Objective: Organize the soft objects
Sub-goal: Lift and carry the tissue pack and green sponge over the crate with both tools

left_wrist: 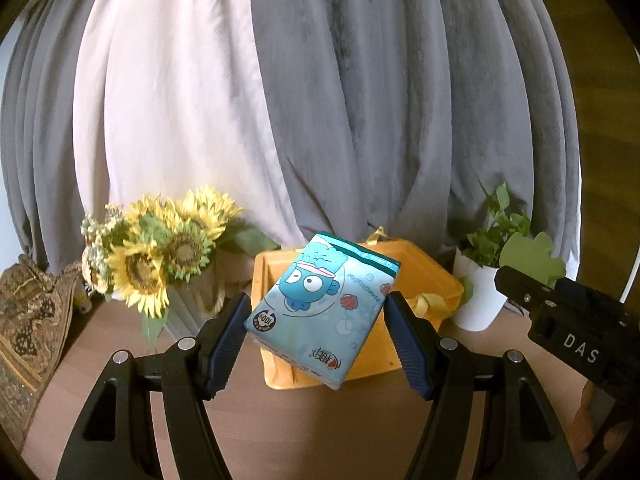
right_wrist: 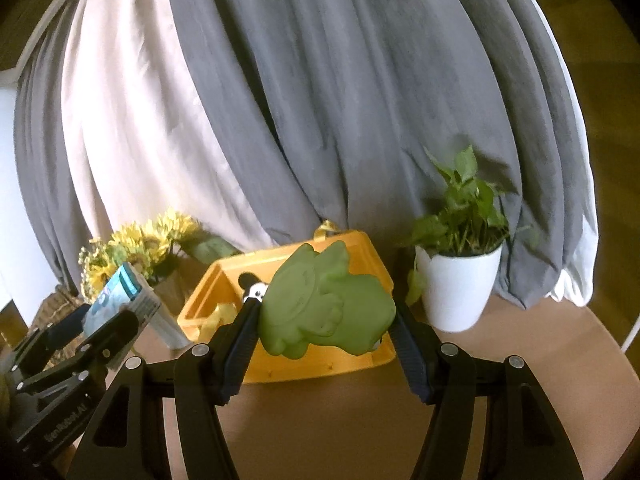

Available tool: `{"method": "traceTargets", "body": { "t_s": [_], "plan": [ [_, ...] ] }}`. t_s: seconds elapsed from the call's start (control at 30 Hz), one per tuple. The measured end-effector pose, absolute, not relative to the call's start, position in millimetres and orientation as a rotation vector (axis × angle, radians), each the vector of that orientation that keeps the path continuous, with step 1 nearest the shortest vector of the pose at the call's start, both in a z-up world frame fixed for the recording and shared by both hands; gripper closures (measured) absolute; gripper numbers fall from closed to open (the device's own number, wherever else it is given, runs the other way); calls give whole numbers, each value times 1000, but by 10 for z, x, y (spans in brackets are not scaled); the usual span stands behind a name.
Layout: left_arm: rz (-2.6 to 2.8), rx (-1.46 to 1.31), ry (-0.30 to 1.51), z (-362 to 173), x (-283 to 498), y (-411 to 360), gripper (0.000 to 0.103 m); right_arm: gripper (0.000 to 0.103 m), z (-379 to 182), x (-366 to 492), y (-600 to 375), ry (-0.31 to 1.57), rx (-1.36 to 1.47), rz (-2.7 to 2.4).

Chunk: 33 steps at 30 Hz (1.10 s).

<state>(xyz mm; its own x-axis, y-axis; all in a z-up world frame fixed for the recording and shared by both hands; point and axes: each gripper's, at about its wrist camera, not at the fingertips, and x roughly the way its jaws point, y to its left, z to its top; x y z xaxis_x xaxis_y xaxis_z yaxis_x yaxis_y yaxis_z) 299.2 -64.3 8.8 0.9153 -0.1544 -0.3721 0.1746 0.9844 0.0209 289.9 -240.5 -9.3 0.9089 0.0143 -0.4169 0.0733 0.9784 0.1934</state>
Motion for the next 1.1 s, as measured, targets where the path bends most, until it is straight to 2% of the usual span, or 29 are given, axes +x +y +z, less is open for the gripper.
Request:
{"method": "traceTargets", "body": {
  "t_s": [0.6,1.1],
  "plan": [
    [-160,66,327,199,3673,-748,35,38,16,3586,-2487,396,176,-14],
    [-179,91,364,20,4309,-877,35,38,-123,4214,-2486,439,127,-22]
  ]
}}
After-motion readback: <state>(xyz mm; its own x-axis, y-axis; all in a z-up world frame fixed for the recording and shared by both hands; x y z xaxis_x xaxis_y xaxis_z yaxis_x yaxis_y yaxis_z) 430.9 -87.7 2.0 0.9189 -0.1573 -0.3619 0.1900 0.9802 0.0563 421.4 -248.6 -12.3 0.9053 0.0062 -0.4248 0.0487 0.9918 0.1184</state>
